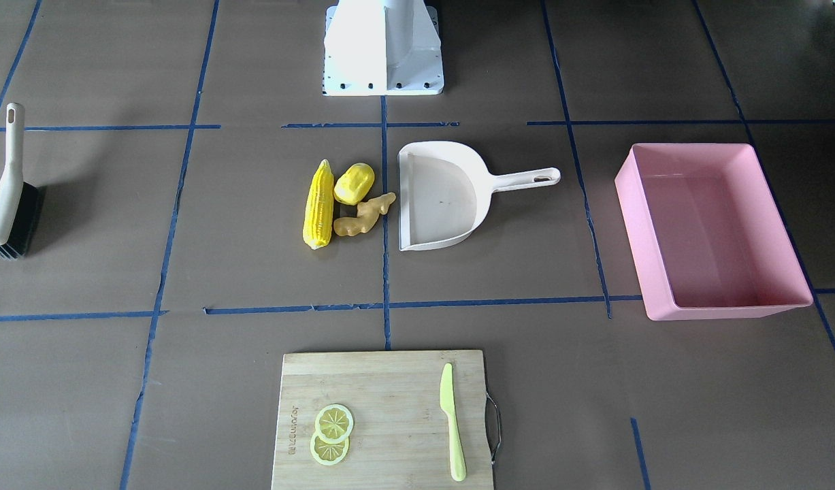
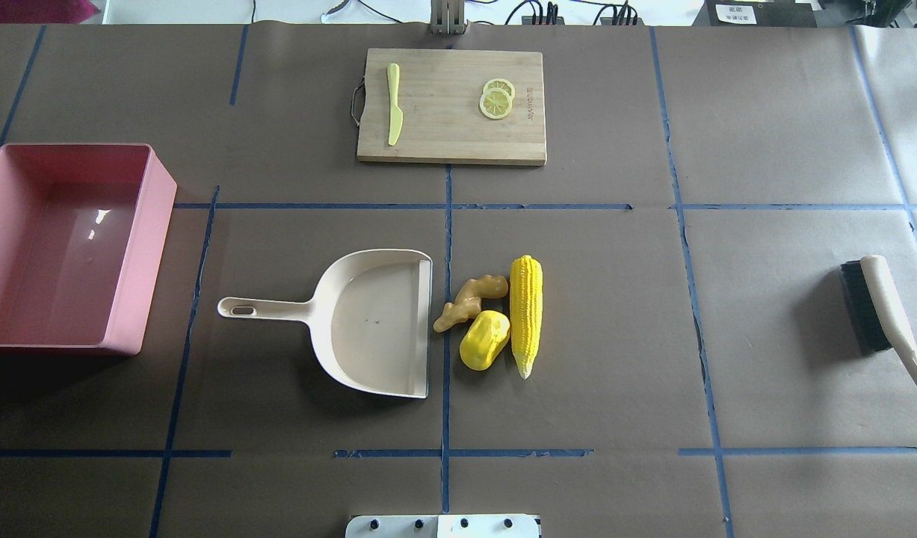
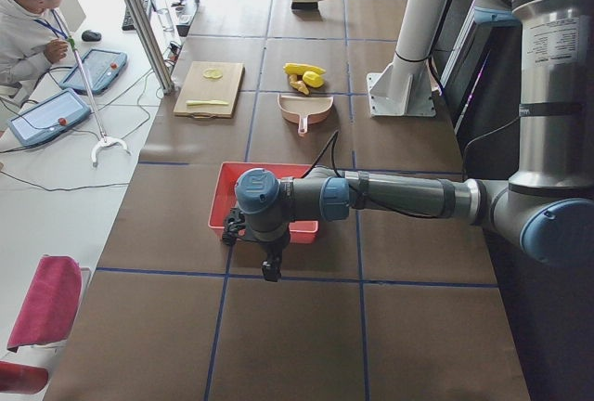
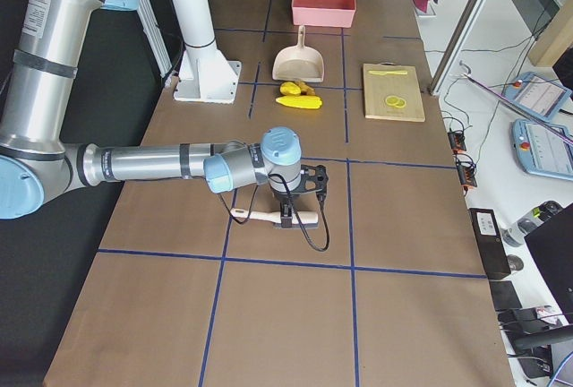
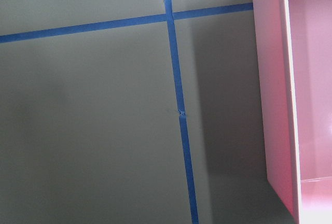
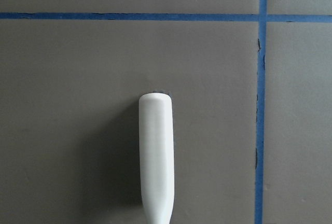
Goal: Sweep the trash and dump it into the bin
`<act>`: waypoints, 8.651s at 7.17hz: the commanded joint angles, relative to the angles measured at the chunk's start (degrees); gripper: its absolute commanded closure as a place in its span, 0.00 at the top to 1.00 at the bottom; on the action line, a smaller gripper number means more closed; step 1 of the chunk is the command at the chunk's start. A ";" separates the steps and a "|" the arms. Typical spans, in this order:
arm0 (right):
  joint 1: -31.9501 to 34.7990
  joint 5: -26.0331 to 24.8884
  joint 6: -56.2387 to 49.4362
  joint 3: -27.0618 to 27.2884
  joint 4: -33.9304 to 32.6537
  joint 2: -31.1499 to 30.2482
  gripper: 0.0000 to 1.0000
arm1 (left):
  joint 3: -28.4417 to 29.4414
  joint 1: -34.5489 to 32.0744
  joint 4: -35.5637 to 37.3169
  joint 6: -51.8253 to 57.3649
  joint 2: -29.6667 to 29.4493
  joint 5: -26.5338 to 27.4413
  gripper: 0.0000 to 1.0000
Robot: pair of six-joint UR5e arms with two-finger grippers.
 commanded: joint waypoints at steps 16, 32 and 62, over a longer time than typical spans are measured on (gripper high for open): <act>-26.07 -13.83 22.60 -7.85 26.12 -7.46 0.00 | -0.14 0.09 -0.12 0.00 -0.17 -0.04 1.00; -26.34 -14.53 22.68 -8.29 26.03 -6.14 0.00 | -7.87 26.31 -26.05 -3.49 -17.01 0.14 1.00; -26.25 -14.44 22.60 -8.29 26.47 -5.88 0.00 | -2.16 51.60 -28.07 9.67 -23.38 10.86 0.20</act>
